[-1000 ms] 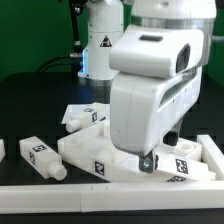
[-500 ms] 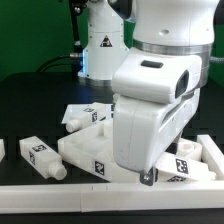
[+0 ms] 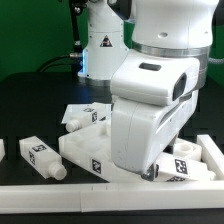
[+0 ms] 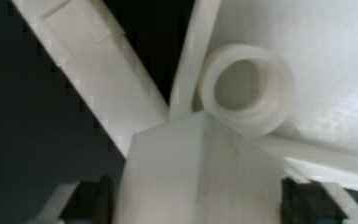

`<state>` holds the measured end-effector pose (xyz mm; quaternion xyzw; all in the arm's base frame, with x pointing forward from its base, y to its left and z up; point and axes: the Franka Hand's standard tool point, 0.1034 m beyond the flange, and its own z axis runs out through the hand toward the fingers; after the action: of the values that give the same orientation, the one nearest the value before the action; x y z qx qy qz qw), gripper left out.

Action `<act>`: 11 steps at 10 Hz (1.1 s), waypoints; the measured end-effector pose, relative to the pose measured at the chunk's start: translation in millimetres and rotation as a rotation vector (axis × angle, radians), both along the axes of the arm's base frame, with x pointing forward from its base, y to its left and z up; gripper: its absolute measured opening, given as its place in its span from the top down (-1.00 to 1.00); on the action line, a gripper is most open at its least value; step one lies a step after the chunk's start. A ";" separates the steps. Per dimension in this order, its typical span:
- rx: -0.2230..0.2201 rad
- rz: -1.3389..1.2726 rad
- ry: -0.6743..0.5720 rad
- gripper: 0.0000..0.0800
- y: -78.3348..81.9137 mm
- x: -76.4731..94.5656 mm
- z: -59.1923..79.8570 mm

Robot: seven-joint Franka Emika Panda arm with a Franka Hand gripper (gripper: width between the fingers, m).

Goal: Assemble desk

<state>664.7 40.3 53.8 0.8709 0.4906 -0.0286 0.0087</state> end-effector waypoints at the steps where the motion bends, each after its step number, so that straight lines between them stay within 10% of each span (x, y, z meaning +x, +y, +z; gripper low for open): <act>1: 0.000 0.000 0.001 -0.14 -0.1 -0.1 -0.1; 3: 0.000 0.000 0.002 -0.14 0.4 0.1 1.3; 7: -0.005 0.021 -0.002 -0.14 7.2 -22.1 62.0; 11: -0.008 0.015 0.012 -0.14 2.6 -33.1 61.5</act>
Offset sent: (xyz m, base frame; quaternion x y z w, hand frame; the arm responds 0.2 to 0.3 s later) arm -0.0042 0.0082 0.0449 0.0120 -0.0107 -0.0202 0.9997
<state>631.5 42.9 115.3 0.8670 0.4970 -0.0355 0.0095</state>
